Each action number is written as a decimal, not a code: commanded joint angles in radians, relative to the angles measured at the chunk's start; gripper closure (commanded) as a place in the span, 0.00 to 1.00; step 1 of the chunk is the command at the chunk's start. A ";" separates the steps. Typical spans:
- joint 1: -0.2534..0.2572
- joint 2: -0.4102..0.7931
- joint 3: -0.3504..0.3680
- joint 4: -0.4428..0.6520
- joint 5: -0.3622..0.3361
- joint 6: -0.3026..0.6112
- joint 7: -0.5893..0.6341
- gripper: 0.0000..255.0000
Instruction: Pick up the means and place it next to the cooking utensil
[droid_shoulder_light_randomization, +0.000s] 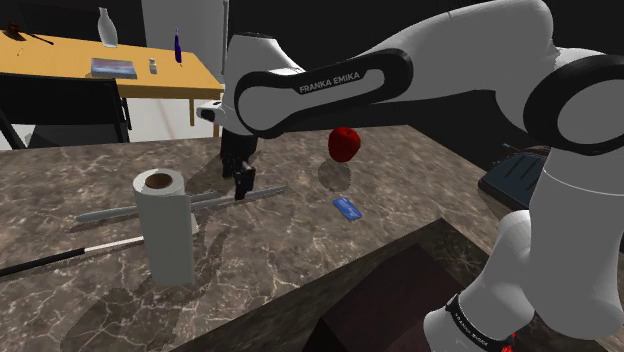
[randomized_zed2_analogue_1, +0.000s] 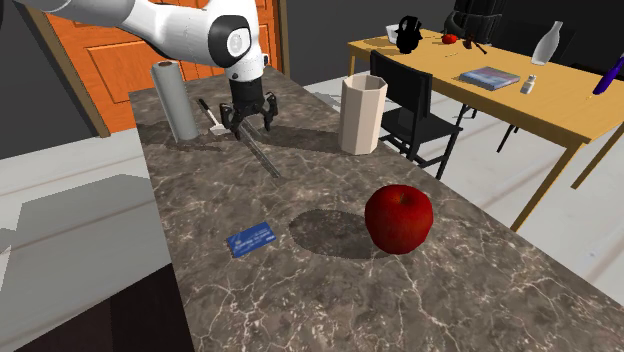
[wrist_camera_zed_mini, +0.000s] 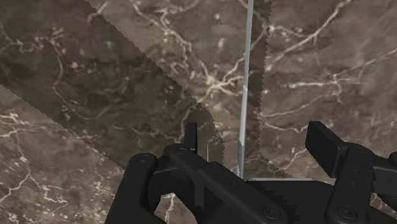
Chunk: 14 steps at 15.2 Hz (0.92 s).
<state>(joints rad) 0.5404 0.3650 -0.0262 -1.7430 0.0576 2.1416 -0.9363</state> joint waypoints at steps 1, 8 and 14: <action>0.000 0.000 0.000 0.000 0.000 0.000 0.000 0.00; -0.002 -0.049 -0.002 0.060 -0.004 -0.108 0.003 0.00; -0.002 -0.049 -0.002 0.060 -0.004 -0.108 0.003 0.00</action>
